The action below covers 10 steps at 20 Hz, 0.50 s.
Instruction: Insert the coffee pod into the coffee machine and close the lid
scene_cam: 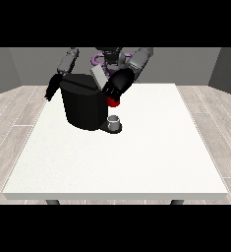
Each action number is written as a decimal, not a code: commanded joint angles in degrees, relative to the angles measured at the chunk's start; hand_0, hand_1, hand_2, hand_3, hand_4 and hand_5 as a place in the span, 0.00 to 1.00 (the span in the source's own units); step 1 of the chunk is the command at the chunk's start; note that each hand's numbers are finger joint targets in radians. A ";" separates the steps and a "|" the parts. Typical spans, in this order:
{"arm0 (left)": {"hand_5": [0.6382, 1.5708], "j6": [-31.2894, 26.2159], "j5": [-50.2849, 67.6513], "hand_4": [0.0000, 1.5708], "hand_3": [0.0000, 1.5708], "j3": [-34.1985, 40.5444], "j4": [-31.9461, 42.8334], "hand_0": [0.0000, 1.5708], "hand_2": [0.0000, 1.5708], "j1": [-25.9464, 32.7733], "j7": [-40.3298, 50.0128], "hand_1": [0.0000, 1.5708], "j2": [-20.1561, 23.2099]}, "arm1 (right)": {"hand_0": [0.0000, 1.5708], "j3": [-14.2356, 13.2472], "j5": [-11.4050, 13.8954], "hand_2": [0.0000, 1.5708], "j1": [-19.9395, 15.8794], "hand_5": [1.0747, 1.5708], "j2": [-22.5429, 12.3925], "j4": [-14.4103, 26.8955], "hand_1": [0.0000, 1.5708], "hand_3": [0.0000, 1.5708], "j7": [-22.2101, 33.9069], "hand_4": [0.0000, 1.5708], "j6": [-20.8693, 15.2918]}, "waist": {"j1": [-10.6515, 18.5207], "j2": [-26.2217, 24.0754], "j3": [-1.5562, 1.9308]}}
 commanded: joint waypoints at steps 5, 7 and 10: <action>1.00 4.37 -2.66 0.00 0.54 -0.79 0.29 0.73 0.71 0.74 -4.26 0.73 2.96 | 0.00 -0.08 -0.85 0.00 -0.35 1.00 -2.58 -1.78 0.00 0.00 1.61 0.05 3.26 | -1.92 1.47 0.00; 1.00 3.22 -3.33 0.00 0.47 -2.28 -0.25 0.66 0.67 1.08 -5.99 0.66 2.24 | 0.00 -0.70 0.00 0.00 -1.64 1.00 -1.51 -0.43 0.00 0.00 2.55 0.09 0.56 | 0.67 1.05 0.00; 1.00 4.65 -3.50 0.00 0.42 -1.95 -0.85 0.52 0.58 0.02 -4.35 0.52 0.86 | 0.00 -0.49 0.43 0.00 -0.99 1.00 -0.61 1.11 0.00 0.00 -0.69 0.12 -0.34 | 0.60 1.90 0.02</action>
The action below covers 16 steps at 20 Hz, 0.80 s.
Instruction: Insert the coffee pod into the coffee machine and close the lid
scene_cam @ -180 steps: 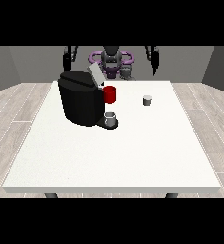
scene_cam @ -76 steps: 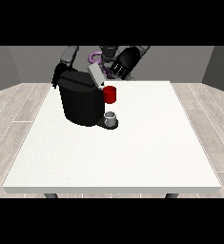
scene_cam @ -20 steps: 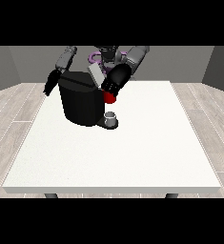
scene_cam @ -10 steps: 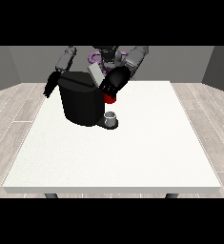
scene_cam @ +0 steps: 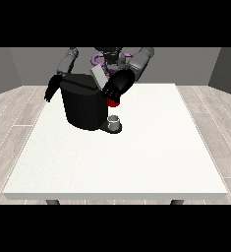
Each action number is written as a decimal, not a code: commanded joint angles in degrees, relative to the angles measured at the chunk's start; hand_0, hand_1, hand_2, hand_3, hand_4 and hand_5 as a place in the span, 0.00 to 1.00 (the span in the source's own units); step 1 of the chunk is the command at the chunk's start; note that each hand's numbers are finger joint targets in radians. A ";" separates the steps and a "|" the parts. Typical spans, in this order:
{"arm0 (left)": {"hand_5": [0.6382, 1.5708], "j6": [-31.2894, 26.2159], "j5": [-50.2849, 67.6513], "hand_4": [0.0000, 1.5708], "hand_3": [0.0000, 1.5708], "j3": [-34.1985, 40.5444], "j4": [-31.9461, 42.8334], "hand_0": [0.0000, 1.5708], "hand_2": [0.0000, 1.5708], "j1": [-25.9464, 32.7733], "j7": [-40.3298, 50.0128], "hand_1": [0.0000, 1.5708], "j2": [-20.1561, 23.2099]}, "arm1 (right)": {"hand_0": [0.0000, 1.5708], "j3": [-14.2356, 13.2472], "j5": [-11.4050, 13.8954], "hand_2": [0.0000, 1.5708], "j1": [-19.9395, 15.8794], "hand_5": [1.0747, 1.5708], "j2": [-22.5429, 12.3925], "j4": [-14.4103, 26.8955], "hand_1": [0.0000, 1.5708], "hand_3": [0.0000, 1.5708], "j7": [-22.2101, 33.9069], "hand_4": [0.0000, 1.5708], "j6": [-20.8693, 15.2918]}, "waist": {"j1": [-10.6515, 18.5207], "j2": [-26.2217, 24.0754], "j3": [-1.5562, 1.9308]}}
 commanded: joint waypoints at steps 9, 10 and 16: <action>1.00 2.93 -2.25 0.00 0.29 0.18 1.12 0.00 0.35 -0.41 -2.35 0.00 2.58 | 0.00 0.31 1.68 0.00 -0.79 1.00 -0.05 -0.04 0.00 0.00 0.24 0.10 -1.61 | 1.04 0.91 -0.13; 1.00 3.18 -2.09 0.00 0.28 1.09 2.11 0.00 0.33 -0.12 -1.48 0.00 3.42 | 0.00 1.04 1.89 0.00 1.29 1.00 -0.18 -1.17 0.00 0.00 -0.62 0.10 -1.01 | -0.66 0.25 -0.13; 1.00 2.20 -3.25 0.00 0.13 -1.26 0.62 0.00 0.19 1.97 1.34 0.00 -1.44 | 0.00 -1.82 -0.78 0.00 1.58 1.00 -0.43 3.88 0.00 0.00 -1.84 0.10 -0.07 | 3.10 -3.20 -0.10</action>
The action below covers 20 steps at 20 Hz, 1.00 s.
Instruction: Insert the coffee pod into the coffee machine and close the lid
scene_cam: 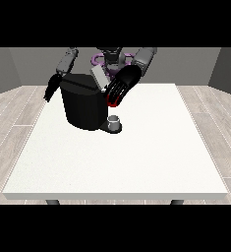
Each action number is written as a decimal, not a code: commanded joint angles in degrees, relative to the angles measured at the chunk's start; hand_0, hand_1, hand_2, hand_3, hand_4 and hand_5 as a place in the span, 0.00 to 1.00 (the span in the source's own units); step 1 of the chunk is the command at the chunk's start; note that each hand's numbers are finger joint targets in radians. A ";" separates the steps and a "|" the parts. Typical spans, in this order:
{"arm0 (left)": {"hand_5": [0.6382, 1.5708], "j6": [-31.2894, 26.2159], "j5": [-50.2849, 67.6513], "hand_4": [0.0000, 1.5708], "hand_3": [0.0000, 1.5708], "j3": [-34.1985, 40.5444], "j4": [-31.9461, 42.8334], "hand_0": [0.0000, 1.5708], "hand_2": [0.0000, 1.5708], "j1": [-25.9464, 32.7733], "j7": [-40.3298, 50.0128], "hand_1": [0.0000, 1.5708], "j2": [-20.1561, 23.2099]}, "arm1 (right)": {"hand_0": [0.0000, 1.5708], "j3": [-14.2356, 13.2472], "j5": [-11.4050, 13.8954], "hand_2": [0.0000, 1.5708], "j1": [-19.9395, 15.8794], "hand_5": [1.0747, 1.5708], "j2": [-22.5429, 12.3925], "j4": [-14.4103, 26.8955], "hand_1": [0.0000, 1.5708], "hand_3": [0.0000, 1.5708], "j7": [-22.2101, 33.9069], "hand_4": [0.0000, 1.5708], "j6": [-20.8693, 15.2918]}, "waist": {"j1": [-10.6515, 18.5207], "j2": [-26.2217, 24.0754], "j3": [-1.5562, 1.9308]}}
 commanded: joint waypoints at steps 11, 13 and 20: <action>1.00 -1.98 9.79 0.00 0.00 4.56 -3.99 0.00 0.08 13.36 -1.01 0.00 -12.64 | 0.00 -5.39 -3.73 0.00 11.07 1.00 -1.52 9.07 0.00 0.00 -5.42 0.00 1.24 | 11.99 -15.93 -0.17; 1.00 -2.19 16.77 0.13 0.00 9.94 -3.05 0.00 0.00 16.68 0.41 0.00 -18.86 | 0.00 -4.96 -3.45 0.00 13.48 1.00 -0.86 9.59 0.00 0.00 -4.67 0.00 1.16 | 14.15 -20.38 -0.28; 1.00 -2.19 28.46 0.17 0.00 18.52 -1.13 0.00 0.00 32.41 -3.49 0.00 -27.82 | 0.00 -4.12 -2.45 0.00 22.60 1.00 1.44 8.84 0.00 0.00 -6.84 0.00 -0.83 | 19.34 -31.16 -0.23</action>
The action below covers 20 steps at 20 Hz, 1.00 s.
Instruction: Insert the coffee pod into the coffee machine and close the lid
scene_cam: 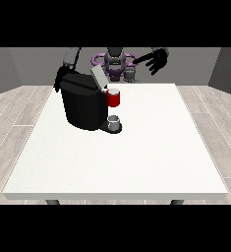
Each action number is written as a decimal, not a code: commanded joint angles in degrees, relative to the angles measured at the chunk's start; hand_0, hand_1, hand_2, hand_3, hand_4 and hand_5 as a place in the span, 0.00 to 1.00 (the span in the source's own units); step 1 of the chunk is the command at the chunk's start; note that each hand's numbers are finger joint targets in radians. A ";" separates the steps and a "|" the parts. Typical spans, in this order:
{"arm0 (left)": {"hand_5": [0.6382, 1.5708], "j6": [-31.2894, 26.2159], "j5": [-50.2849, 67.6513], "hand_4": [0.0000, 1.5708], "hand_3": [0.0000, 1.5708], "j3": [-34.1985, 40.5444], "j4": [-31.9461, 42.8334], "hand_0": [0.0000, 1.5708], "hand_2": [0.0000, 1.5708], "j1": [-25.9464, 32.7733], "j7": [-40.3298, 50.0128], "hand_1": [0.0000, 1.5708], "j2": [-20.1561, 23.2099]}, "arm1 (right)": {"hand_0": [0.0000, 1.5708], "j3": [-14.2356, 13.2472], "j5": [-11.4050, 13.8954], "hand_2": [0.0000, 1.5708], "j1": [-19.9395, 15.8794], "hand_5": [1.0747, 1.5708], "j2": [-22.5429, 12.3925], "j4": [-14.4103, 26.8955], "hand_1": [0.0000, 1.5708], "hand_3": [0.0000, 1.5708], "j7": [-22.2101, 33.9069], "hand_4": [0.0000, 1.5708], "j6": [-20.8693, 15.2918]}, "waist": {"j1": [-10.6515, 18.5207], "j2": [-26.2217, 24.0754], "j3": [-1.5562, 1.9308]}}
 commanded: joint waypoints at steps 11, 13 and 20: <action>1.00 -2.20 6.18 0.26 0.00 0.60 -0.61 0.00 0.00 21.37 0.31 0.00 -6.89 | 0.00 4.76 -3.09 0.00 -1.32 1.00 -0.28 -9.75 0.00 0.00 5.90 0.00 8.94 | 7.18 -16.79 0.13; 1.00 -1.83 8.95 0.25 0.00 1.91 -1.74 0.00 0.00 21.55 2.44 0.00 -6.92 | 0.00 6.38 -2.84 0.00 -1.82 1.00 -0.34 -12.35 0.00 0.00 6.93 0.12 10.27 | 5.13 -15.82 0.12; 1.00 -1.32 14.64 0.23 0.00 -6.08 -9.68 0.00 0.00 25.73 3.87 0.00 -6.97 | 0.00 1.90 -5.56 0.00 -10.39 1.00 -5.80 -10.92 0.00 0.00 12.23 0.00 13.39 | 8.40 -12.64 0.14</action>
